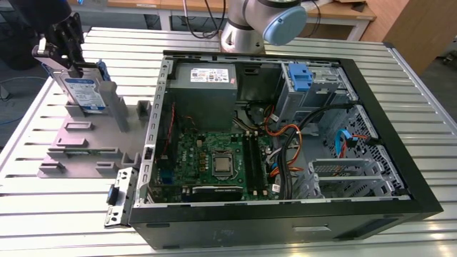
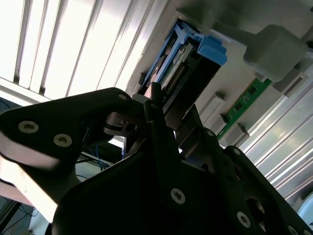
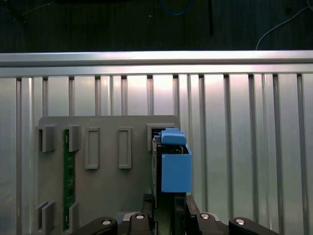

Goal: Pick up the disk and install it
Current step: 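Pick up the disk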

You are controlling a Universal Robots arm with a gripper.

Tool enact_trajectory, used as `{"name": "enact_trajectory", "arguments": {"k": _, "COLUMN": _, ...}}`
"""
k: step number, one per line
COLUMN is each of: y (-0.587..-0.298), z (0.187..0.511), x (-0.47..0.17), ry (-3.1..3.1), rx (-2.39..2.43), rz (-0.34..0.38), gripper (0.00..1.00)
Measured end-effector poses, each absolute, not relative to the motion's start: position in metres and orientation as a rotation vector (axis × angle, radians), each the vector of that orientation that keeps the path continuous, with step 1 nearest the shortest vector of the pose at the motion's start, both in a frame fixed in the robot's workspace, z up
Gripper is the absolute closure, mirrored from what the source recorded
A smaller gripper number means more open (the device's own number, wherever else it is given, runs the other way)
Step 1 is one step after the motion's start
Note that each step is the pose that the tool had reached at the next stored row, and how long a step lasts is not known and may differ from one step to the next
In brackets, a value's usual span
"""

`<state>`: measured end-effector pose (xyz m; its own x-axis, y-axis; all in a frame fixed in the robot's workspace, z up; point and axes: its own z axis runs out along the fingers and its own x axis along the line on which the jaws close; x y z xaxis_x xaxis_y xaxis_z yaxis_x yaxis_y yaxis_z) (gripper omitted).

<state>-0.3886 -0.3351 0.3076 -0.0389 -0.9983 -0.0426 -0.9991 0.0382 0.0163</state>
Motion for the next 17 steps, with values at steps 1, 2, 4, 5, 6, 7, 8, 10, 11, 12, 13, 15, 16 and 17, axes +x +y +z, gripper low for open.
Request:
{"name": "enact_trajectory", "arguments": {"k": 1, "y": -0.335, "z": 0.308, "x": -0.389, "ry": 2.250, "rx": -2.164, "rz": 0.065, "gripper": 0.65}}
{"name": "enact_trajectory", "arguments": {"k": 2, "y": -0.335, "z": 0.308, "x": -0.389, "ry": 2.250, "rx": -2.164, "rz": 0.065, "gripper": 0.65}}
{"name": "enact_trajectory", "arguments": {"k": 4, "y": -0.335, "z": 0.308, "x": -0.389, "ry": 2.250, "rx": -2.164, "rz": 0.065, "gripper": 0.65}}
{"name": "enact_trajectory", "arguments": {"k": 5, "y": -0.335, "z": 0.308, "x": -0.389, "ry": 2.250, "rx": -2.164, "rz": 0.065, "gripper": 0.65}}
{"name": "enact_trajectory", "arguments": {"k": 6, "y": -0.335, "z": 0.308, "x": -0.389, "ry": 2.250, "rx": -2.164, "rz": 0.065, "gripper": 0.65}}
{"name": "enact_trajectory", "arguments": {"k": 7, "y": -0.335, "z": 0.308, "x": -0.389, "ry": 2.250, "rx": -2.164, "rz": 0.065, "gripper": 0.65}}
{"name": "enact_trajectory", "arguments": {"k": 8, "y": -0.335, "z": 0.308, "x": -0.389, "ry": 2.250, "rx": -2.164, "rz": 0.065, "gripper": 0.65}}
{"name": "enact_trajectory", "arguments": {"k": 10, "y": -0.335, "z": 0.308, "x": -0.389, "ry": 2.250, "rx": -2.164, "rz": 0.065, "gripper": 0.65}}
{"name": "enact_trajectory", "arguments": {"k": 11, "y": -0.335, "z": 0.308, "x": -0.389, "ry": 2.250, "rx": -2.164, "rz": 0.065, "gripper": 0.65}}
{"name": "enact_trajectory", "arguments": {"k": 12, "y": -0.335, "z": 0.308, "x": -0.389, "ry": 2.250, "rx": -2.164, "rz": 0.065, "gripper": 0.65}}
{"name": "enact_trajectory", "arguments": {"k": 13, "y": -0.335, "z": 0.309, "x": -0.389, "ry": 2.250, "rx": -2.165, "rz": 0.065, "gripper": 0.65}}
{"name": "enact_trajectory", "arguments": {"k": 15, "y": -0.335, "z": 0.312, "x": -0.389, "ry": 2.250, "rx": -2.165, "rz": 0.065, "gripper": 0.65}}
{"name": "enact_trajectory", "arguments": {"k": 16, "y": -0.335, "z": 0.315, "x": -0.389, "ry": 2.250, "rx": -2.164, "rz": 0.065, "gripper": 0.65}}
{"name": "enact_trajectory", "arguments": {"k": 17, "y": -0.335, "z": 0.318, "x": -0.389, "ry": 2.250, "rx": -2.165, "rz": 0.065, "gripper": 0.65}}
